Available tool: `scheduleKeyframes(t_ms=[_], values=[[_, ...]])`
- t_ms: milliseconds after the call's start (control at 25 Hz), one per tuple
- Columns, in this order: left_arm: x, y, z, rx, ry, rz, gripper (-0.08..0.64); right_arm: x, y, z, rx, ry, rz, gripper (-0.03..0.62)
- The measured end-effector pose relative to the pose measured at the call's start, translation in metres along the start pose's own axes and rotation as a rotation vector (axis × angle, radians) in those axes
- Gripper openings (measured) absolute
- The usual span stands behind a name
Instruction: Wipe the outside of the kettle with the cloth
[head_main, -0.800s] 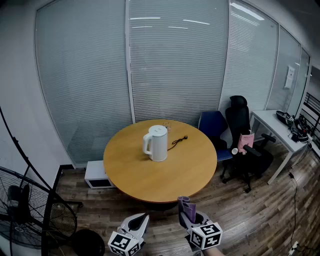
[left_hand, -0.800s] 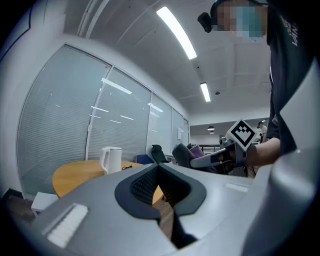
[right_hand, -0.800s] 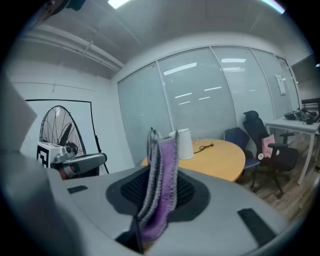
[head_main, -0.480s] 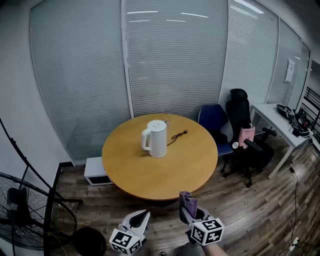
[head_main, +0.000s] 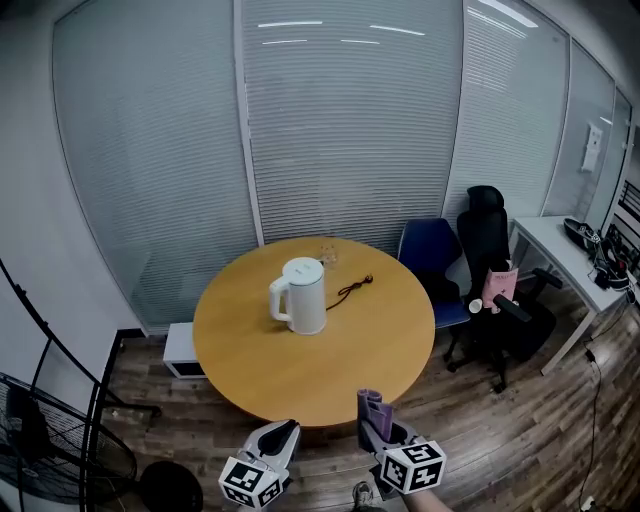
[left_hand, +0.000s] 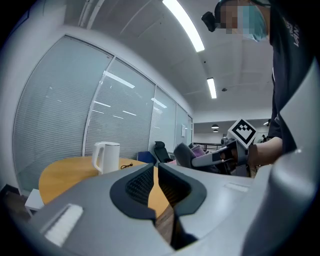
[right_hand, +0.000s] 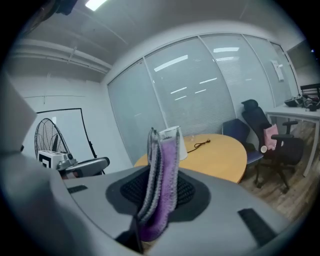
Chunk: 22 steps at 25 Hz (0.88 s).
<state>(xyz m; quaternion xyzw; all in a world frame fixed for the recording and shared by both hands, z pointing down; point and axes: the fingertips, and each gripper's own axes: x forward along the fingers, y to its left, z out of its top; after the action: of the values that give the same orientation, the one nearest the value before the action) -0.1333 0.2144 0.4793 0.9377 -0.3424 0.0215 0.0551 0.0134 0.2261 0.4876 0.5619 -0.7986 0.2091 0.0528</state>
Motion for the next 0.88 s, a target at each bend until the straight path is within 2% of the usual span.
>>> scheduleKeyframes(t_ms=[280,320,400,440,640,880], values=[[0.07,0.012,0.001,-0.022,0.006,0.058,0.017,0.042,-0.058,0.027,-0.027,0.036,0.059,0.1],[0.079,0.013,0.0,-0.028,0.006,0.07,0.03,0.048,-0.067,0.031,-0.031,0.038,0.067,0.1],[0.093,0.014,0.0,-0.039,0.012,0.096,0.116,0.057,-0.082,0.04,-0.037,0.043,0.084,0.1],[0.098,0.016,0.0,-0.043,0.014,0.109,0.128,0.061,-0.088,0.043,-0.037,0.045,0.094,0.1],[0.114,0.026,0.001,-0.057,0.012,0.186,0.128,0.081,-0.112,0.057,-0.037,0.048,0.136,0.1],[0.133,0.04,-0.001,-0.091,0.022,0.231,0.129,0.1,-0.128,0.061,-0.022,0.071,0.159,0.1]])
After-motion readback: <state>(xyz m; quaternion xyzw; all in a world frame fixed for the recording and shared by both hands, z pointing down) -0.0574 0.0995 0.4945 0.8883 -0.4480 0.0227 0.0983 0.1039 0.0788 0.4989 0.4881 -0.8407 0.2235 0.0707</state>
